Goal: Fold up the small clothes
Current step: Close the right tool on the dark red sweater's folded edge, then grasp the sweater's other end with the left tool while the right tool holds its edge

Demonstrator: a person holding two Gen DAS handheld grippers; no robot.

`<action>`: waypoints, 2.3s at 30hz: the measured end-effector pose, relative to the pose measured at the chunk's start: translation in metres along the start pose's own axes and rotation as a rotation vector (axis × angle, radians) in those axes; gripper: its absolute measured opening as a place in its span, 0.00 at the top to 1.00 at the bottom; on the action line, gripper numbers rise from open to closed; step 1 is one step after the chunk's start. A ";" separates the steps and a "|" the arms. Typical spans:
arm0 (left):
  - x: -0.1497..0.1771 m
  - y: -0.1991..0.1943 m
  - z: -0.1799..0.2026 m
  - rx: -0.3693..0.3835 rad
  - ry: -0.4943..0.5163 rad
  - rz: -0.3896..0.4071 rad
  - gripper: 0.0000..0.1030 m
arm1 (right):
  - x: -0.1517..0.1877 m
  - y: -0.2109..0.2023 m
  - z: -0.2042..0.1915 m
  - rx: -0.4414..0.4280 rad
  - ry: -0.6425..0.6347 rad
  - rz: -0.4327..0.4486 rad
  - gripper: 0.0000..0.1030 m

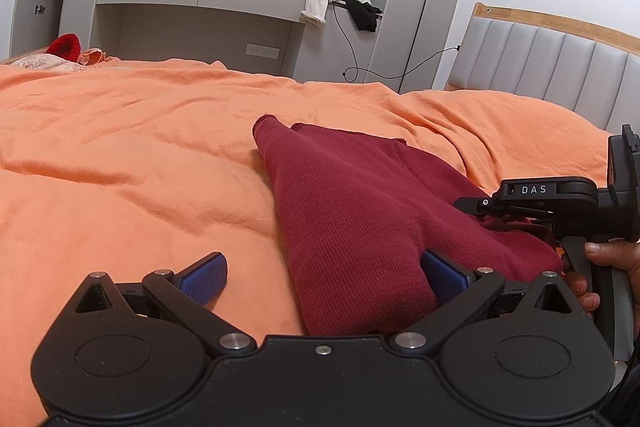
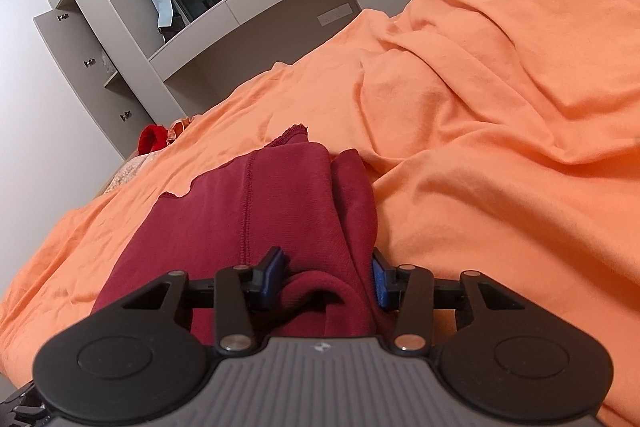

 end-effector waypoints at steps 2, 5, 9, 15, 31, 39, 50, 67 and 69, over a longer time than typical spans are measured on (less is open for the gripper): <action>0.000 0.000 0.000 0.000 0.000 0.000 0.00 | 0.000 0.000 0.000 0.000 0.000 0.000 0.54; 0.000 0.000 0.000 0.000 0.000 0.002 0.00 | 0.000 0.001 0.001 0.000 0.001 -0.001 0.53; 0.001 -0.003 0.001 -0.002 0.000 0.014 0.00 | 0.000 0.001 0.001 -0.001 0.004 -0.003 0.53; 0.002 -0.003 0.002 -0.002 0.000 0.016 0.00 | 0.000 0.002 0.003 -0.002 0.011 -0.005 0.52; -0.014 -0.012 -0.011 0.078 -0.084 0.010 0.00 | 0.001 0.003 0.005 -0.005 0.025 -0.011 0.48; -0.049 0.014 -0.044 0.190 -0.330 -0.045 0.01 | -0.001 0.005 0.006 -0.004 0.031 -0.019 0.46; -0.039 0.089 -0.079 0.414 -0.553 -0.221 0.01 | 0.002 0.005 0.017 -0.056 0.085 -0.014 0.43; -0.028 0.079 -0.094 0.411 -0.684 -0.209 0.33 | 0.005 0.005 0.016 -0.054 0.081 0.006 0.42; -0.027 0.081 -0.089 0.371 -0.658 -0.231 0.49 | 0.005 0.005 0.016 -0.052 0.080 0.006 0.42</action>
Point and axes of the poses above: each gripper's, at about its wrist camera, not at the fingertips, and y roughly the way its jaws point, z to its right, x to its underside, the point moved 1 cm from there along y, roughly the way its jaws point, and after that the axes turned 4 degrees about z, right-handed, at the moved point
